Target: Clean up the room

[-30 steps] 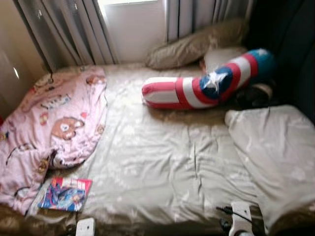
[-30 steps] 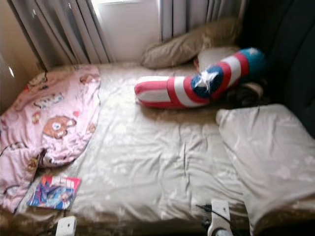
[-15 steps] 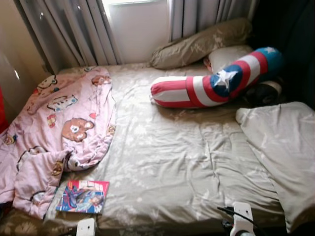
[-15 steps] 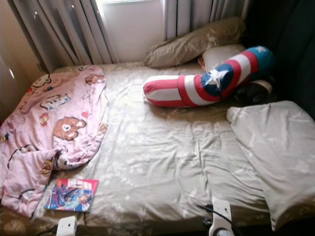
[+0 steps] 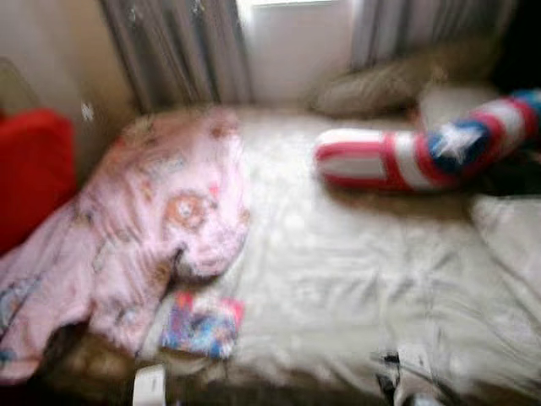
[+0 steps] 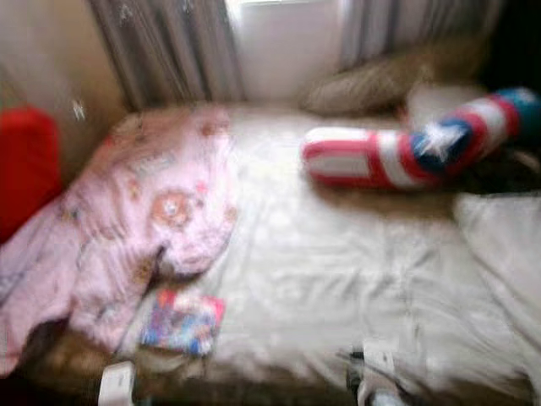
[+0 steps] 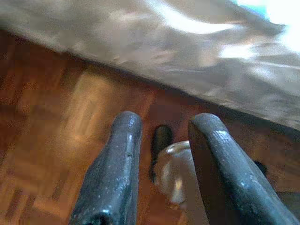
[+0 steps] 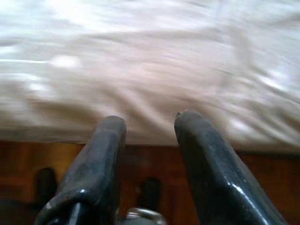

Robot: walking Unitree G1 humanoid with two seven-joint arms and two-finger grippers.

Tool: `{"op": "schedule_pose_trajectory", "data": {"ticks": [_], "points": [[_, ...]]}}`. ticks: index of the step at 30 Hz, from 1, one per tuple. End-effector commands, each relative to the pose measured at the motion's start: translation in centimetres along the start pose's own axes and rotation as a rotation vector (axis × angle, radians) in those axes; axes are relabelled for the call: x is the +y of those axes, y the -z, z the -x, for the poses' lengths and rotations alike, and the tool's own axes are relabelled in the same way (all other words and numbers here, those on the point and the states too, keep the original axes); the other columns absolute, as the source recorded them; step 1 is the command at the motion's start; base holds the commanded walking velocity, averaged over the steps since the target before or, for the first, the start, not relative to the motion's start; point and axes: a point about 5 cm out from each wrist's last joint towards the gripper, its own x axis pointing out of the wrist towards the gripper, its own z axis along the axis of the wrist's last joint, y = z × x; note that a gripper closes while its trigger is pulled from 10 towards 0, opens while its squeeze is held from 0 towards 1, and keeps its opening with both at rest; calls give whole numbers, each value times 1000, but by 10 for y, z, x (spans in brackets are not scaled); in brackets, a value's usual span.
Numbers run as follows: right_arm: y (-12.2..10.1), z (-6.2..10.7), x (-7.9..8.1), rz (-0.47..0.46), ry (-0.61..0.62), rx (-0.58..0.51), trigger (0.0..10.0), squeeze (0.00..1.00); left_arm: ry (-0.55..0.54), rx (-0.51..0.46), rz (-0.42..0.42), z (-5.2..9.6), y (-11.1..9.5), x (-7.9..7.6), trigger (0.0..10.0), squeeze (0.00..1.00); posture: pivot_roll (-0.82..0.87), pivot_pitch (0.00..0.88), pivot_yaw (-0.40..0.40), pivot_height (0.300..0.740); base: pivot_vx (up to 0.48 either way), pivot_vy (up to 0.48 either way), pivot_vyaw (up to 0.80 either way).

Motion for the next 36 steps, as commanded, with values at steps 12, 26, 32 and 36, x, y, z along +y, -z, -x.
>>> {"op": "schedule_pose_trajectory", "data": {"ticks": [12, 26, 32, 36], "points": [[3, 1, -3, -4, 9, 10, 10000, 0, 4, -18, 6, -2, -7, -4, 10000, 0, 8, 0, 14, 740, 0, 350, 0], [4, 1, -3, 7, 2, 14, 10000, 0, -4, 9, 3, 2, 6, 5, 10000, 0, 6, 0, 19, 740, 0, 349, 0], [5, 1, -3, 9, -2, 15, 10000, 0, -6, 10, -1, 2, 7, 6, 10000, 0, 6, 0, 22, 740, 0, 347, 0], [5, 1, -2, 11, -3, 16, 10000, 0, -7, 10, -8, 3, 8, 6, 10000, 0, 6, 0, 22, 740, 0, 167, 0]]}}
